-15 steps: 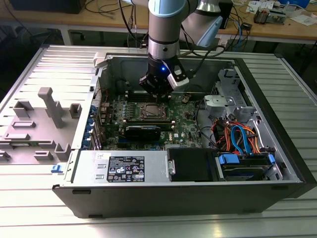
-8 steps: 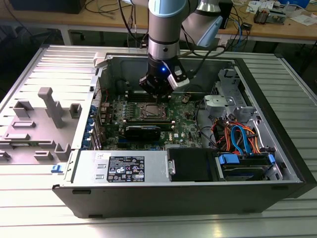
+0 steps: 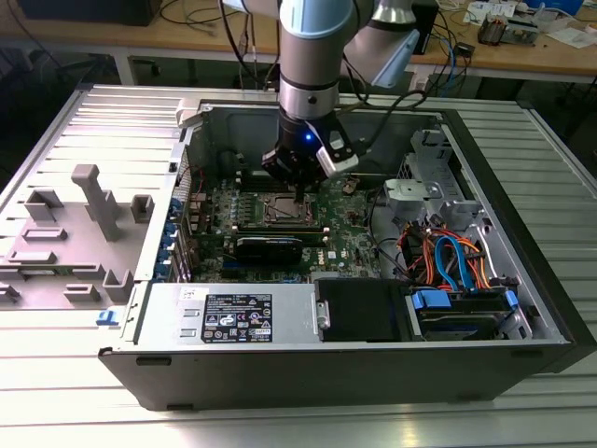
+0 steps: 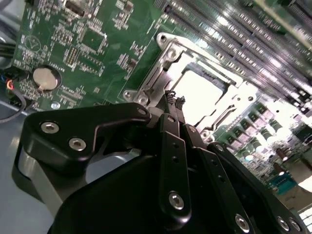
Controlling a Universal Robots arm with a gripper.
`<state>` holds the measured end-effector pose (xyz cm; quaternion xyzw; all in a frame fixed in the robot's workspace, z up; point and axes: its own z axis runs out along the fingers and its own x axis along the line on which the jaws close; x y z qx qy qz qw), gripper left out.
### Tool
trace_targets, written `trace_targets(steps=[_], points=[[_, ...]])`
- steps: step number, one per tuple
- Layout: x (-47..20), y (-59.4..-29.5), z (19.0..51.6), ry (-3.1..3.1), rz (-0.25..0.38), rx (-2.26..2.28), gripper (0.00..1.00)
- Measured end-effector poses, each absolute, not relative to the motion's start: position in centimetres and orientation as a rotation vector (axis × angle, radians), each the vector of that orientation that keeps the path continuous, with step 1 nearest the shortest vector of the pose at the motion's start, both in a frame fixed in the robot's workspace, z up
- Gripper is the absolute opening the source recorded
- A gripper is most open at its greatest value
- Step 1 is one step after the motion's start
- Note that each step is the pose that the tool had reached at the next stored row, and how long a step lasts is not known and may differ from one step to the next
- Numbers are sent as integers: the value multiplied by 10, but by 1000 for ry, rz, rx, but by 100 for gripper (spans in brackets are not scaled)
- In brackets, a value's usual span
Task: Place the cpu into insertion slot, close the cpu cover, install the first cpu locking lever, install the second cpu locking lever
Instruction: 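Install the second cpu locking lever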
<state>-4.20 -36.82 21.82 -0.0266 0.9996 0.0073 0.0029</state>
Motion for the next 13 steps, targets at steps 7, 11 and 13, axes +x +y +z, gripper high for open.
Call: trace_targets(steps=[7,11,13], points=[[-42,-374,226,3136,23,-83,11],[-42,-386,226,3136,23,-84,11],[-42,-390,226,3136,23,-83,11]])
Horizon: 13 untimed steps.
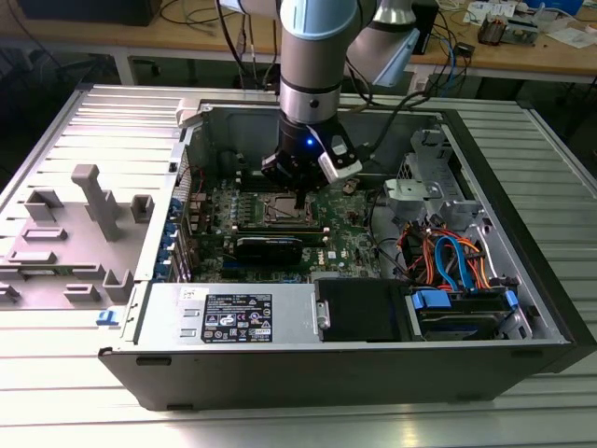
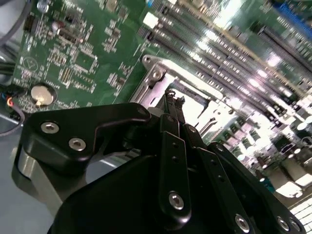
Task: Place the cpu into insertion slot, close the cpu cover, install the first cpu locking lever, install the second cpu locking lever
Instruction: 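Install the second cpu locking lever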
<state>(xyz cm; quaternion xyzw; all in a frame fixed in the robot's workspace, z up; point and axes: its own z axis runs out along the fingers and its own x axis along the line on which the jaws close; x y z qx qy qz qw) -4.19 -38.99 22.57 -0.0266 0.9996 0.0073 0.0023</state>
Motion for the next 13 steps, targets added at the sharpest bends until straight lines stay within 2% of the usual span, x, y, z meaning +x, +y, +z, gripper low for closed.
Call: trace_targets(steps=[13], points=[[-42,-396,238,3137,23,-84,11]])
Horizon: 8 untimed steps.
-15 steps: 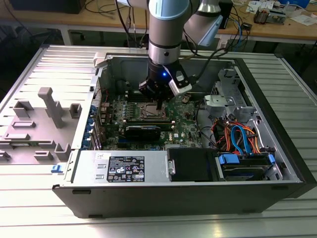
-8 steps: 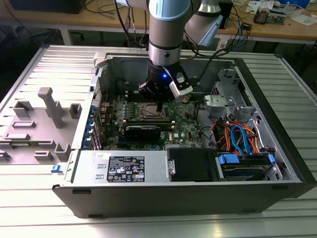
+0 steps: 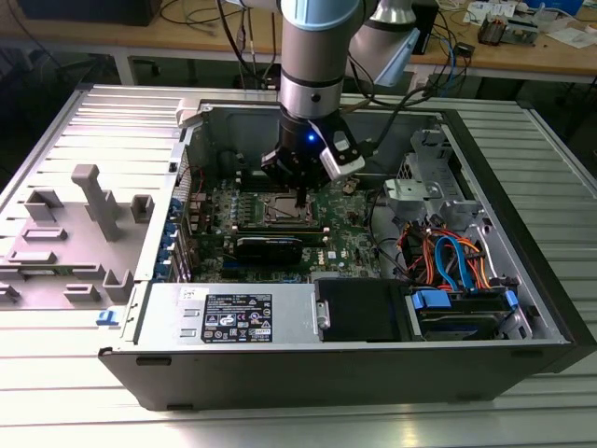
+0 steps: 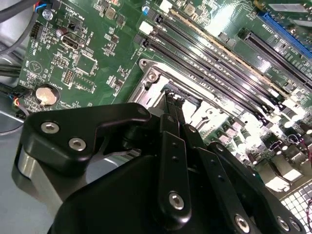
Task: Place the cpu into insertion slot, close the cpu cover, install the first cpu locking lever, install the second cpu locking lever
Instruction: 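Install the second cpu locking lever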
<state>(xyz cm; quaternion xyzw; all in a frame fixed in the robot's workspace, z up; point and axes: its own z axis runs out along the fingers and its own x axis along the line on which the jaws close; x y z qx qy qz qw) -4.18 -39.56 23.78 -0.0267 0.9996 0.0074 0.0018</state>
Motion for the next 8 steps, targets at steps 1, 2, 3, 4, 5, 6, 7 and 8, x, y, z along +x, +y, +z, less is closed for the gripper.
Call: trace_targets(steps=[1,2,3,4,5,6,7,8], points=[[-42,-397,238,3137,23,-83,11],[-42,-399,238,3137,23,-83,11],[-42,-401,238,3137,23,-83,11],[-42,-404,238,3137,23,-83,11],[-42,-405,238,3137,23,-84,11],[-42,-405,238,3137,23,-83,11],[-42,-405,238,3137,23,-83,11],[-42,-405,238,3137,23,-83,11]])
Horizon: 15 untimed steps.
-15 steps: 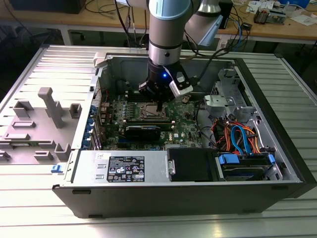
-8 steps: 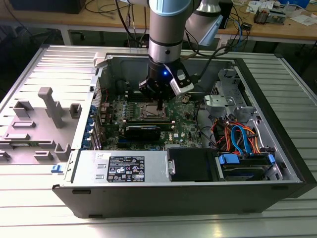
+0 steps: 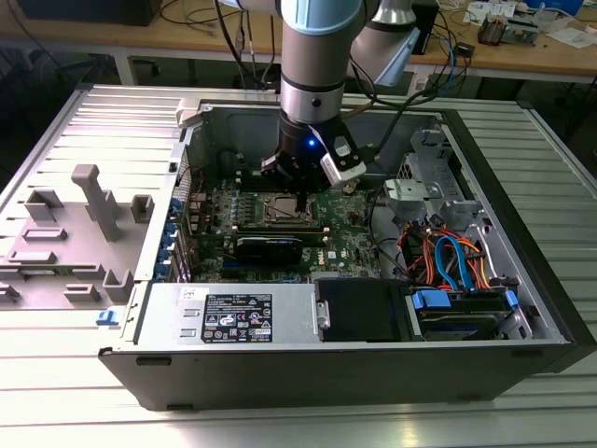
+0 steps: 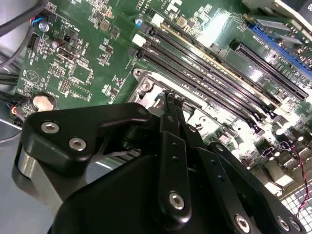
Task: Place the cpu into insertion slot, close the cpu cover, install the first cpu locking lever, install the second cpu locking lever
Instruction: 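Install the second cpu locking lever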
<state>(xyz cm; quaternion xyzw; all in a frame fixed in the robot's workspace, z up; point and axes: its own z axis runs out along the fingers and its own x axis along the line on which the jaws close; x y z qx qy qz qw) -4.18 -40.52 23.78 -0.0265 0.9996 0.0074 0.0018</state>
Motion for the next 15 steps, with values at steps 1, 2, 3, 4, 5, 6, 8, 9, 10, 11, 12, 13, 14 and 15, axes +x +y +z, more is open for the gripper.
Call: trace_targets(steps=[1,2,3,4,5,6,8,9,10,11,12,13,14,15], points=[[-42,-405,238,3137,23,-83,11],[-42,-405,238,3137,23,-84,11],[-42,-405,238,3137,23,-83,11],[-42,-405,238,3137,23,-83,11],[-42,-405,238,3137,23,-83,11],[-42,-405,238,3137,23,-83,11],[-42,-405,238,3137,23,-83,11],[-42,-405,238,3137,23,-83,11],[-42,-405,238,3137,23,-83,11],[-42,-405,238,3137,24,-83,11],[-42,-405,238,3137,24,-83,11],[-42,-405,238,3137,24,-83,11],[-42,-405,238,3138,24,-83,11],[-41,-405,238,3140,24,-84,11]])
